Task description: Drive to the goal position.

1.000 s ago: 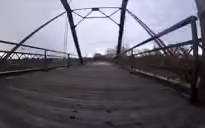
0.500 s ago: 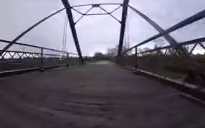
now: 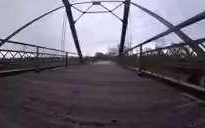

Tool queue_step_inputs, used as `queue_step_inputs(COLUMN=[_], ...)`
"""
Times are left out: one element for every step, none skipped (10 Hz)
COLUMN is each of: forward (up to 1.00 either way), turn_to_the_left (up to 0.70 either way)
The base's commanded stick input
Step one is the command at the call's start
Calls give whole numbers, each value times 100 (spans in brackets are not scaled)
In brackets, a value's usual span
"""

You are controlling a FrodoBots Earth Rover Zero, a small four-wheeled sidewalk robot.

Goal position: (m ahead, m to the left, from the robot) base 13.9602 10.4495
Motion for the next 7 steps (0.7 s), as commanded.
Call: queue_step_inputs(forward=[100, 100, 100, 100, 100, 100, 100], turn_to_the_left=[-3, -3, -3, -3, -3, -3, -3])
